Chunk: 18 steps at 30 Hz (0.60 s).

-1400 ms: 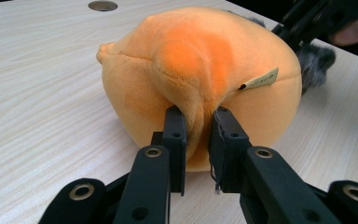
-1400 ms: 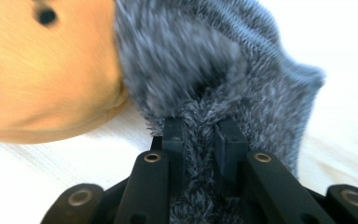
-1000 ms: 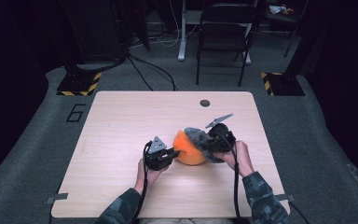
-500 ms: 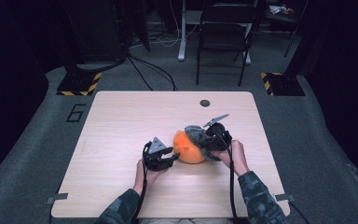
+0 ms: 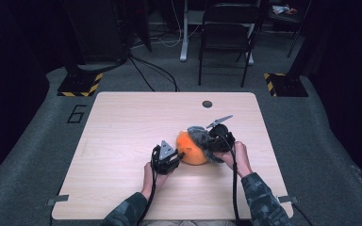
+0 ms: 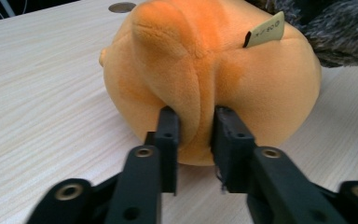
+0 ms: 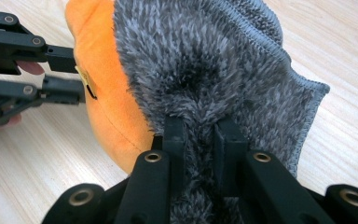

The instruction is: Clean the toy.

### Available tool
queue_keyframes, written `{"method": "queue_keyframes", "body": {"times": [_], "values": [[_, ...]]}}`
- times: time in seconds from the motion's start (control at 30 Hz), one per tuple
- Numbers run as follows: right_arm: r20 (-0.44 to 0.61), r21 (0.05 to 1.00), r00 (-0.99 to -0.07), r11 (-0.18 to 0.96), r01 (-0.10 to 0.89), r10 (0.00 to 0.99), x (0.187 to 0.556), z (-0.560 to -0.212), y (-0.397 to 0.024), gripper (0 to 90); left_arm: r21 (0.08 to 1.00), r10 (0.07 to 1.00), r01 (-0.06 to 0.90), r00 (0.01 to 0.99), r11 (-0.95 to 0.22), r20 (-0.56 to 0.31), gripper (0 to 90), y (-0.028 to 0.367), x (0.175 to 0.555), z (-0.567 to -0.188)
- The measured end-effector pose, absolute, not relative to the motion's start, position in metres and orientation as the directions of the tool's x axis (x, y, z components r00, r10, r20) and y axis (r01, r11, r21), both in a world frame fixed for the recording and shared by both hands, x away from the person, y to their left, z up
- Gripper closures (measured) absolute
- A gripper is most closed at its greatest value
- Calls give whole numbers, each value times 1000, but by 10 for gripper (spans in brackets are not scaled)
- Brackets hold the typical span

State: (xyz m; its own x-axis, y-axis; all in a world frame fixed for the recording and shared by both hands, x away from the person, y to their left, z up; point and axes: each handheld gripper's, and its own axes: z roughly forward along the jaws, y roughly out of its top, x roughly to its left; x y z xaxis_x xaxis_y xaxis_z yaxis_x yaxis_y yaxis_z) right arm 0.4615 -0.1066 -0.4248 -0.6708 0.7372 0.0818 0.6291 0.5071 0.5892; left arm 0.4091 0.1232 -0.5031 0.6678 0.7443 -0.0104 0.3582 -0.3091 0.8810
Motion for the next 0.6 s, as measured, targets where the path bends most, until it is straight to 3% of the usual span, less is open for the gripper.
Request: {"method": "queue_keyframes", "body": {"times": [0.13, 0.4, 0.6], "values": [[98, 594, -671, 498, 631, 735, 461, -424, -111, 777, 885, 735, 364, 677, -290, -37, 814, 125, 409, -498], [176, 560, -655, 472, 681, 735, 461, -413, -124, 779, 888, 686, 399, 713, -226, -146, 829, 136, 409, -479], [113, 579, -644, 476, 662, 757, 460, -410, -117, 777, 883, 700, 426, 692, -198, -177, 824, 136, 412, -484]]}}
